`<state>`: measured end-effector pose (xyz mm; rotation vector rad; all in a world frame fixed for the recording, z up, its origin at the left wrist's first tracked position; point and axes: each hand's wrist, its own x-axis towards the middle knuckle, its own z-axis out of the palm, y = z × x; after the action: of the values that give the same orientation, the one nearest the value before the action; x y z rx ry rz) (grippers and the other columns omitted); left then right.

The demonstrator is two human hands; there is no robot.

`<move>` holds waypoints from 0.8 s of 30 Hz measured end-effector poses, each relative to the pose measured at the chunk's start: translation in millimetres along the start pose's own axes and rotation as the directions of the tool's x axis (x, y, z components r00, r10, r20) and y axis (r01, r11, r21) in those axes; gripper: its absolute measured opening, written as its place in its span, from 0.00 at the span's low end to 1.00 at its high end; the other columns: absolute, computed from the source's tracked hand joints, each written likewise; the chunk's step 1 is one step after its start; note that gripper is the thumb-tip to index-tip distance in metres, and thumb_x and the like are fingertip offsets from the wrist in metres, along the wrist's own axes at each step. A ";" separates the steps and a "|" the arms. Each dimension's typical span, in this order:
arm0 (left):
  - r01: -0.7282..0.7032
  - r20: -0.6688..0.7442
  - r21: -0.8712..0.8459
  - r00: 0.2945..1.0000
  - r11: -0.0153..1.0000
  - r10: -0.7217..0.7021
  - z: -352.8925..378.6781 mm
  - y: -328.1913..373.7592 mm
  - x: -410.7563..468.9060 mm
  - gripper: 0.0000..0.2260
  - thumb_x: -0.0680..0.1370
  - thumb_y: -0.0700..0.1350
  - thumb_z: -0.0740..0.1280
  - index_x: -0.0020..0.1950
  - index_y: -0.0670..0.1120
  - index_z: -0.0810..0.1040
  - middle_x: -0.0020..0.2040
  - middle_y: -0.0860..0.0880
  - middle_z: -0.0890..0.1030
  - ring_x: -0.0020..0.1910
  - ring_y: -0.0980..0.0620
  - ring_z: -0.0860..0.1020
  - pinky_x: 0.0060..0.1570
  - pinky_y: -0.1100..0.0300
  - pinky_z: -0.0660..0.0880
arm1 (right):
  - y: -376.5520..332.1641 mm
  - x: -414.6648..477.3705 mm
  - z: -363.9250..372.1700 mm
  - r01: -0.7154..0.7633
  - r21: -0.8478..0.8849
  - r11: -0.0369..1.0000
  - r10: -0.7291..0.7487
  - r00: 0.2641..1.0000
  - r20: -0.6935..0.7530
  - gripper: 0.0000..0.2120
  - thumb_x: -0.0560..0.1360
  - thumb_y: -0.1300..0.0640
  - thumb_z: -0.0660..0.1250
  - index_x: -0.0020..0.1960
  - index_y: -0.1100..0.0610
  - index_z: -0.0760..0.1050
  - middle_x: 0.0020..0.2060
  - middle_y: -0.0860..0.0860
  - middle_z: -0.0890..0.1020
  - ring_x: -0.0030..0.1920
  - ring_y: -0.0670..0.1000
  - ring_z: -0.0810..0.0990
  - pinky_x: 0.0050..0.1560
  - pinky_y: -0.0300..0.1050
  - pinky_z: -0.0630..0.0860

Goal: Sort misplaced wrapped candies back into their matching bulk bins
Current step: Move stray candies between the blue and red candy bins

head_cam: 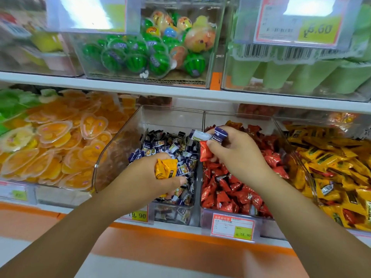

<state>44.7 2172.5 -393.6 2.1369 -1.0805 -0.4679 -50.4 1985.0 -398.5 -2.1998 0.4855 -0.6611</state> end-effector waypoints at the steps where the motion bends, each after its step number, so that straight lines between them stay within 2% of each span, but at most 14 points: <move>1: -0.006 -0.003 0.003 1.000 1.000 0.006 -1.0 0.8 -0.4 0.11 0.75 0.54 0.68 0.41 0.48 0.74 0.33 0.51 0.82 0.23 0.62 0.72 0.30 0.74 0.67 | 0.1 2.0 0.5 -0.033 0.004 0.999 0.032 0.999 0.021 0.04 0.78 0.58 0.65 0.51 0.55 0.77 0.32 0.49 0.81 0.30 0.41 0.80 0.36 0.41 0.77; 4: -0.007 -0.001 0.006 1.000 1.000 0.007 -3.0 0.8 -0.6 0.12 0.75 0.55 0.68 0.41 0.47 0.75 0.33 0.51 0.82 0.23 0.62 0.72 0.30 0.73 0.67 | 5.5 2.6 -8.2 -0.138 0.051 0.989 0.135 0.989 0.053 0.05 0.78 0.61 0.64 0.53 0.57 0.77 0.29 0.47 0.77 0.26 0.40 0.78 0.30 0.33 0.73; 7: -0.007 0.010 0.008 1.000 1.000 0.007 -3.2 -1.3 0.1 0.11 0.75 0.55 0.68 0.42 0.48 0.74 0.34 0.51 0.83 0.23 0.62 0.73 0.30 0.73 0.68 | 12.2 -1.1 -17.1 -0.192 0.096 0.977 0.188 0.981 0.054 0.05 0.78 0.61 0.65 0.51 0.54 0.77 0.28 0.46 0.76 0.26 0.40 0.77 0.32 0.34 0.74; 10: 0.003 0.025 0.005 1.000 1.000 -0.003 -2.1 -4.4 2.6 0.10 0.76 0.55 0.68 0.42 0.52 0.70 0.34 0.52 0.83 0.24 0.62 0.73 0.29 0.73 0.67 | 11.0 -1.6 -14.9 -0.191 0.142 0.971 0.180 0.980 0.089 0.06 0.78 0.60 0.65 0.51 0.51 0.76 0.32 0.46 0.77 0.28 0.43 0.79 0.40 0.42 0.80; 12: 0.000 0.034 0.004 0.999 1.000 -0.001 -0.6 -5.7 4.3 0.10 0.76 0.55 0.68 0.42 0.53 0.69 0.34 0.53 0.83 0.25 0.63 0.74 0.31 0.72 0.68 | 7.2 0.4 -8.2 -0.181 0.157 0.971 0.161 0.978 0.132 0.06 0.79 0.60 0.63 0.54 0.52 0.74 0.34 0.46 0.78 0.29 0.43 0.80 0.35 0.39 0.79; 14: -0.007 0.035 -0.002 0.999 1.000 0.008 0.5 -4.3 4.4 0.10 0.76 0.55 0.68 0.41 0.55 0.69 0.34 0.52 0.83 0.25 0.62 0.74 0.30 0.72 0.68 | 3.5 4.0 0.0 -0.105 0.018 0.994 0.102 0.987 0.123 0.07 0.80 0.58 0.62 0.57 0.50 0.72 0.35 0.47 0.78 0.28 0.44 0.80 0.29 0.32 0.73; 15: -0.011 0.033 -0.004 0.999 1.000 0.011 0.7 -3.0 3.8 0.09 0.76 0.54 0.69 0.41 0.54 0.70 0.34 0.52 0.83 0.25 0.62 0.74 0.29 0.72 0.67 | 2.3 6.3 4.1 -0.053 -0.065 0.997 0.060 0.992 0.109 0.09 0.80 0.58 0.61 0.59 0.50 0.71 0.37 0.47 0.78 0.31 0.45 0.79 0.28 0.30 0.70; 16: -0.017 0.029 -0.006 0.999 1.000 0.017 0.7 -2.5 3.5 0.09 0.76 0.54 0.69 0.41 0.53 0.71 0.34 0.51 0.83 0.25 0.62 0.73 0.29 0.72 0.67 | 1.9 8.9 7.3 -0.003 -0.136 0.991 0.017 0.995 0.100 0.10 0.80 0.57 0.61 0.61 0.51 0.72 0.41 0.48 0.78 0.37 0.46 0.79 0.31 0.29 0.69; 18: -0.018 0.022 -0.018 1.000 1.000 0.018 0.0 -2.2 2.9 0.10 0.75 0.54 0.69 0.41 0.49 0.73 0.34 0.51 0.83 0.26 0.62 0.75 0.30 0.72 0.68 | 1.7 14.8 13.0 0.064 -0.225 0.972 -0.045 0.995 0.088 0.14 0.79 0.56 0.61 0.65 0.53 0.72 0.51 0.50 0.77 0.50 0.48 0.76 0.43 0.34 0.67; 19: -0.012 0.020 -0.025 1.000 1.000 0.013 -0.8 -2.8 2.4 0.10 0.75 0.54 0.69 0.42 0.49 0.73 0.35 0.51 0.83 0.27 0.62 0.76 0.31 0.73 0.68 | 0.8 17.0 15.1 0.080 -0.248 0.966 -0.060 0.994 0.087 0.16 0.79 0.56 0.62 0.66 0.53 0.72 0.53 0.51 0.77 0.52 0.49 0.75 0.46 0.35 0.65; 20: -0.007 0.019 -0.023 1.000 1.000 0.007 -1.5 -3.8 2.4 0.10 0.75 0.54 0.69 0.42 0.50 0.73 0.35 0.52 0.83 0.27 0.62 0.76 0.31 0.73 0.69 | 0.3 19.1 16.9 0.094 -0.262 0.961 -0.072 0.993 0.089 0.16 0.79 0.56 0.62 0.67 0.53 0.72 0.50 0.50 0.76 0.49 0.48 0.74 0.46 0.34 0.64; 22: 0.007 0.018 -0.003 1.000 1.000 -0.006 -2.9 -6.3 2.1 0.10 0.75 0.55 0.68 0.42 0.50 0.73 0.35 0.52 0.83 0.26 0.62 0.74 0.30 0.72 0.68 | -0.4 21.1 18.5 0.121 -0.249 0.961 -0.099 0.990 0.099 0.15 0.79 0.56 0.63 0.66 0.52 0.74 0.40 0.44 0.70 0.37 0.40 0.68 0.37 0.29 0.63; 24: 0.015 0.016 0.011 1.000 1.000 -0.015 -3.7 -7.8 2.3 0.10 0.76 0.55 0.68 0.42 0.51 0.73 0.34 0.53 0.83 0.25 0.62 0.73 0.29 0.72 0.68 | 1.0 21.8 16.8 0.110 -0.202 0.973 -0.090 0.990 0.107 0.14 0.78 0.56 0.64 0.64 0.50 0.74 0.36 0.39 0.66 0.32 0.37 0.64 0.34 0.27 0.63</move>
<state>52.6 2175.5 -396.7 2.1558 -1.0785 -0.4881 -23.3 1982.4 -402.2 -2.4539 0.4108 -0.5747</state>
